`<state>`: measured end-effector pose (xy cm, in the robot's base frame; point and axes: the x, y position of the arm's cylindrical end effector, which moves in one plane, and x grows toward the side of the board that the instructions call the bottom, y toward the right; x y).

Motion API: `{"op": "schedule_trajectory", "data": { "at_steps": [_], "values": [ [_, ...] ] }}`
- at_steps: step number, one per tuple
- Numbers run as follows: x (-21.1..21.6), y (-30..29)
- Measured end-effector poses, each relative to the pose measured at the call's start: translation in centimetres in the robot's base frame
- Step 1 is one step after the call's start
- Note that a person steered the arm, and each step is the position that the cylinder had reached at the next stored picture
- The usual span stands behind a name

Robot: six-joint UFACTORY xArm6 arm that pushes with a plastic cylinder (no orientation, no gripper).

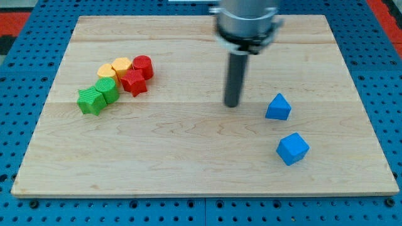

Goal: Separate the red blocks from a group of blocks

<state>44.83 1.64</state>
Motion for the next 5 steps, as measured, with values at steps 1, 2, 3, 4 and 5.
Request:
{"op": "schedule_trajectory", "data": {
  "at_steps": [1,2,3,4,5],
  "values": [
    [2.2,-9.0],
    [0.5,-16.7],
    [-4.0,-16.8],
    [-7.2,-11.0],
    [-8.4,-4.6]
  ]
}}
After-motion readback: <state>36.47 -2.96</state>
